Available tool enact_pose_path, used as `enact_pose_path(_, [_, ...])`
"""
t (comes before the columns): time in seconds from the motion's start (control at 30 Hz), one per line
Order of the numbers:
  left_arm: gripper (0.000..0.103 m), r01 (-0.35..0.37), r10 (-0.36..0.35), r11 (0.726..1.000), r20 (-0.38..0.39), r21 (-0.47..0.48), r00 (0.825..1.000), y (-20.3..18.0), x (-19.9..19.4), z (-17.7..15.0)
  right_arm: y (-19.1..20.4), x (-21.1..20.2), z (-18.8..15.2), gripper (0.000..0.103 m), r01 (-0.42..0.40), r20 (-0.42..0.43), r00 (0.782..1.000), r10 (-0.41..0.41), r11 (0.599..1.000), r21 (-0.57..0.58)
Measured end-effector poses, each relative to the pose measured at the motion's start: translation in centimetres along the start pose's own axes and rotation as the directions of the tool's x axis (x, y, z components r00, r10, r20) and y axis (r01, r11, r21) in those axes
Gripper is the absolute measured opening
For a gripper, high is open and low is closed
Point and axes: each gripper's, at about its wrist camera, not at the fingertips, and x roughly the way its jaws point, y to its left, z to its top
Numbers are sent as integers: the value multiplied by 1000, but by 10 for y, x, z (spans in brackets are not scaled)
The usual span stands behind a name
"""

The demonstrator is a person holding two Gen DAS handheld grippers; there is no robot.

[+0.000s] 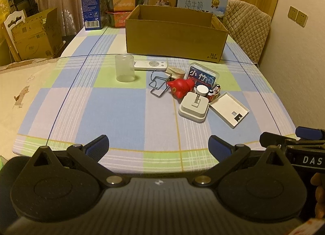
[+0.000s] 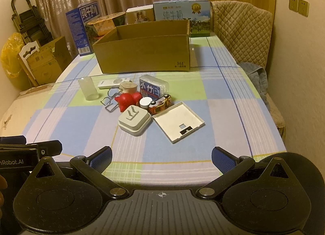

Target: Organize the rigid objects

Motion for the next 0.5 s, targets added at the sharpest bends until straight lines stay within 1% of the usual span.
enact_pose_path(0.5, [102, 16, -16, 1000, -17, 3, 1000, -1, 7, -2, -7, 10, -5, 101, 8, -19, 1000, -8, 1000, 13])
